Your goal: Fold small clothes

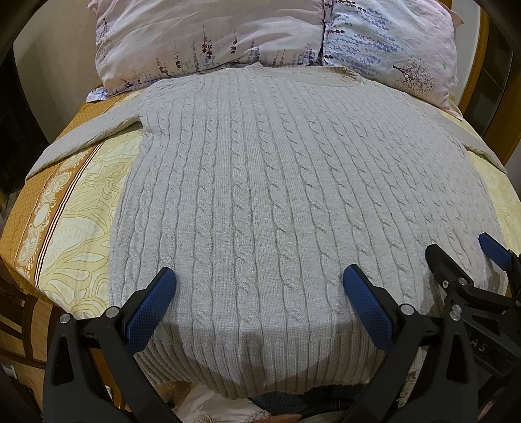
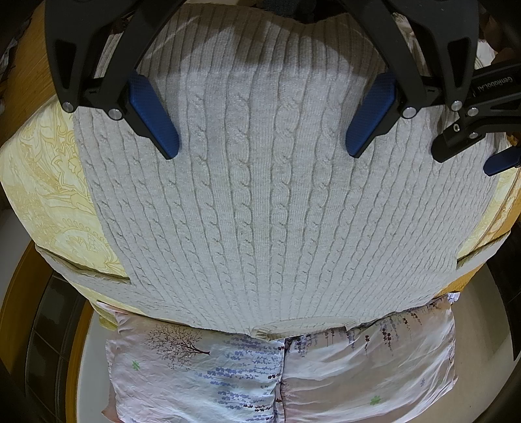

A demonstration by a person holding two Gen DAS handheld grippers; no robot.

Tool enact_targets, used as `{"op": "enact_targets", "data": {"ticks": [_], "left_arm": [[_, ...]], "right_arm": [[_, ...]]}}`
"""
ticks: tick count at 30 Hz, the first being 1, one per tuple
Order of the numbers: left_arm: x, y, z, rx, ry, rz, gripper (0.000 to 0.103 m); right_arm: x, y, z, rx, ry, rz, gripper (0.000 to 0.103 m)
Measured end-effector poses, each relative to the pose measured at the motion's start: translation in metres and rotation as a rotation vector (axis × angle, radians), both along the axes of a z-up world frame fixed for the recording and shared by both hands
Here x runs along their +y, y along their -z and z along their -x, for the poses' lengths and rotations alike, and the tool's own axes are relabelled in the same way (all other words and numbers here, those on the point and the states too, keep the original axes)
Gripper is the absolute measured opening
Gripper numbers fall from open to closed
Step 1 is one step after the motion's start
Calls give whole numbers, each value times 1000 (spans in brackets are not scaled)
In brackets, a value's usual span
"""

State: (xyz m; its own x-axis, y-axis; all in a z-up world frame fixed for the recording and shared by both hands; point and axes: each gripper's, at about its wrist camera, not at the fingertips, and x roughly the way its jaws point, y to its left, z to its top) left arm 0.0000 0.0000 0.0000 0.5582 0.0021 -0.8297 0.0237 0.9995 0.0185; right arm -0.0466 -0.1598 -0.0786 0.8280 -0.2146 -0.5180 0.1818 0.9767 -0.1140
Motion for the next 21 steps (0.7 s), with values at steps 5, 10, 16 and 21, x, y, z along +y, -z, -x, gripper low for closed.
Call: {"op": "enact_targets", "data": {"ticks": [5, 10, 16, 21], "left_arm": [[0, 0, 0, 4, 0, -1, 102], [2, 0, -2, 18, 6, -1, 102], [-1, -1, -5, 17, 18, 3, 102], [2, -6, -15, -7, 33, 14, 102]], "right_arm": [[1, 0, -1, 4, -9, 4, 101], [-2, 1, -1, -2, -59, 24, 101], [-8, 1, -3, -45, -185, 53, 101], [-24, -16, -11, -33, -207, -3, 101]]}}
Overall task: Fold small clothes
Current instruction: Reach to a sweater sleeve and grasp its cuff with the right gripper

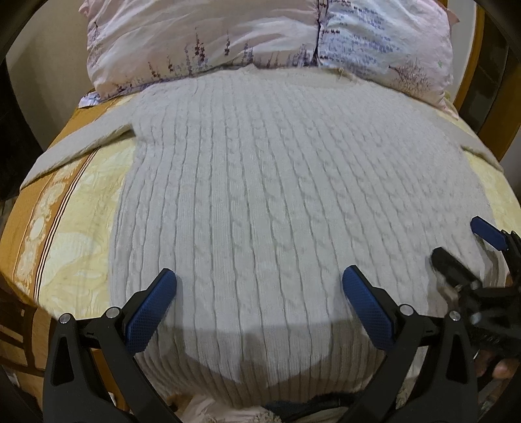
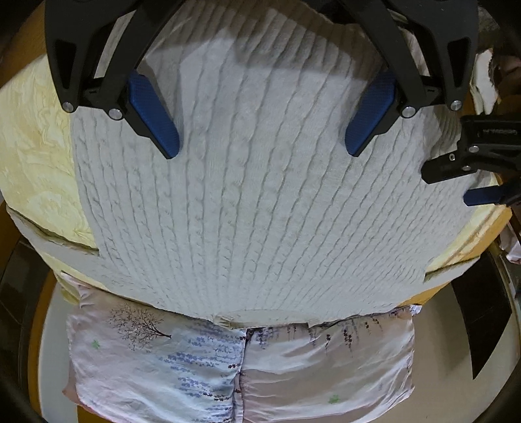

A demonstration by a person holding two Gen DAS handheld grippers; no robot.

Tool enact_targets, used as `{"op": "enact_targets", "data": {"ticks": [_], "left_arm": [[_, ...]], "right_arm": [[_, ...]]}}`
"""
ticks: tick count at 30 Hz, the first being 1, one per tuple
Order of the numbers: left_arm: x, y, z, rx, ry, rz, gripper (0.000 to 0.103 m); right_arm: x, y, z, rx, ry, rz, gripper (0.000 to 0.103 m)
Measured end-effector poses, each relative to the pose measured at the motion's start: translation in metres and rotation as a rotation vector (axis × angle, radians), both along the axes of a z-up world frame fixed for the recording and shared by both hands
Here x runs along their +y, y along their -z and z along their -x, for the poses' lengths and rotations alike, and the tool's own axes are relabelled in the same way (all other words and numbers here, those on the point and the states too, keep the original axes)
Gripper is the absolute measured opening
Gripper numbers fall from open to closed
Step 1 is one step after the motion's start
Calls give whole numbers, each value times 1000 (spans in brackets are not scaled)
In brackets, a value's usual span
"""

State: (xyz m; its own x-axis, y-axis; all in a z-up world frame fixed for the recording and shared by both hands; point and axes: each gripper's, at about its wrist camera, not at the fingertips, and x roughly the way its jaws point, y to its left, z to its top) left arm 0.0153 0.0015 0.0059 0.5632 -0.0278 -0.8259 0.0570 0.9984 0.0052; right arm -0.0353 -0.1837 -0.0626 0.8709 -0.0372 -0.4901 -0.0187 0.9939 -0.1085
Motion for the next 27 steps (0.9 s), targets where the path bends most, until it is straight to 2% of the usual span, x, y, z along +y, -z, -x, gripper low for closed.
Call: {"op": "enact_targets", "data": {"ticks": [2, 6, 7, 9, 10, 12, 14, 15, 17, 19, 23, 27], "left_arm": [[5, -7, -10, -34, 0, 11, 102], [12, -19, -35, -63, 4, -2, 102], [13, -21, -42, -63, 4, -10, 102], [17, -24, -58, -71, 10, -18, 102], [17, -25, -64, -77, 18, -10, 102], [21, -27, -77, -87, 40, 34, 102], [26, -28, -89, -85, 55, 82, 102], [28, -29, -97, -87, 60, 111, 102], [30, -32, -108, -96, 59, 127, 102], [28, -35, -119, -112, 57, 99, 102], [23, -36, -139, -118, 61, 44, 102], [24, -34, -155, -96, 63, 74, 102]], "right_arm": [[-19, -14, -3, -29, 25, -58, 101], [-94, -58, -17, -93, 155, -230, 100], [-109, -64, -22, -97, 186, -256, 97], [-151, -79, -35, -102, 274, -329, 89], [-170, -83, -42, -98, 318, -367, 80], [-216, -86, -54, -81, 419, -489, 70], [-249, -84, -61, -74, 471, -600, 58], [-269, -82, -65, -76, 500, -673, 56], [-290, -78, -69, -77, 525, -738, 52], [-304, -76, -75, -72, 542, -780, 49], [-316, -72, -87, -72, 570, -812, 35], [-334, -76, -88, -107, 610, -834, 32]]}}
